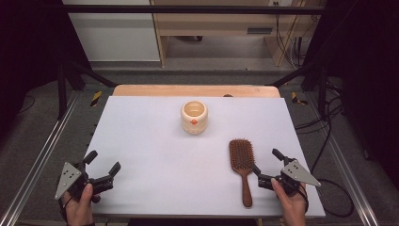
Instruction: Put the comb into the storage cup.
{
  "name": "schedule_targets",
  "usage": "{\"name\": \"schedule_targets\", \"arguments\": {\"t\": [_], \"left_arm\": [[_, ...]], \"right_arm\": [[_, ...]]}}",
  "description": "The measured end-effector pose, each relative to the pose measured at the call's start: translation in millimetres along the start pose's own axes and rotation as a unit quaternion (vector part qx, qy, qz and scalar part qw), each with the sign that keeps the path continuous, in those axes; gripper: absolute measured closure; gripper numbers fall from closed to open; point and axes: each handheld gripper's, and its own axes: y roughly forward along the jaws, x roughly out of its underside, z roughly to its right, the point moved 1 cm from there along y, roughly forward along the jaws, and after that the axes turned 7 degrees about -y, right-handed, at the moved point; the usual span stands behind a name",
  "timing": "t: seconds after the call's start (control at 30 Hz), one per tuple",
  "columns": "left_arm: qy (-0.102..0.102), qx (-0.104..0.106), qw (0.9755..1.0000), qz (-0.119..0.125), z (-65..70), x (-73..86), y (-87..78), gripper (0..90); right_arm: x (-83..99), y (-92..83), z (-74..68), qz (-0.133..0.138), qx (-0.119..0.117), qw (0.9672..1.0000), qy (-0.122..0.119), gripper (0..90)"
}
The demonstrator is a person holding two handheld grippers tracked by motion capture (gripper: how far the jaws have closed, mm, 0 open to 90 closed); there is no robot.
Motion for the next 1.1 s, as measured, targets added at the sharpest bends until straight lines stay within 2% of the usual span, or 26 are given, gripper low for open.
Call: {"name": "schedule_targets", "arguments": {"t": [0.1, 0.23, 0.4, 0.5, 0.63, 0.87, 0.93, 1.1], "left_arm": [[0.003, 0.001, 1.0000, -0.001, 1.3, -0.2, 0.3, 1.1], [0.000, 0.002, 1.0000, -0.005, 1.3, 0.5, 1.7, 1.1], [0.002, 0.002, 1.0000, -0.008, 1.6, 0.8, 1.9, 1.1], [0.009, 0.003, 1.0000, 0.000, 1.5, -1.1, -0.2, 1.0], [0.004, 0.000, 1.0000, -0.004, 0.2, -0.3, -1.0, 1.0], [0.004, 0.001, 0.9999, -0.010, 0.1, 1.0, -0.1, 1.0], [0.002, 0.000, 1.0000, -0.010, -0.2, 1.4, 0.0, 1.0], [0.001, -0.002, 1.0000, -0.008, -0.5, 0.8, -1.6, 1.0]], "right_arm": [[-0.1, -1.1, 2.0, -0.002, 0.013, 0.9998, 0.017, 5.9], [0.4, -0.7, 2.3, -0.006, 0.015, 0.9993, 0.032, 5.3], [-0.5, 0.5, -0.3, -0.010, 0.008, 0.9993, 0.036, 5.7], [-1.4, 1.0, -1.2, -0.019, 0.014, 0.9990, 0.039, 8.0], [-3.9, -1.1, -3.2, -0.020, 0.014, 0.9986, 0.047, 8.5], [-7.5, 1.4, -10.5, -0.043, 0.007, 0.9972, 0.061, 11.3], [-12.0, 3.1, -13.0, -0.060, 0.014, 0.9966, 0.054, 13.9], [-23.1, 8.0, -25.3, -0.091, -0.008, 0.9951, 0.038, 15.6]]}}
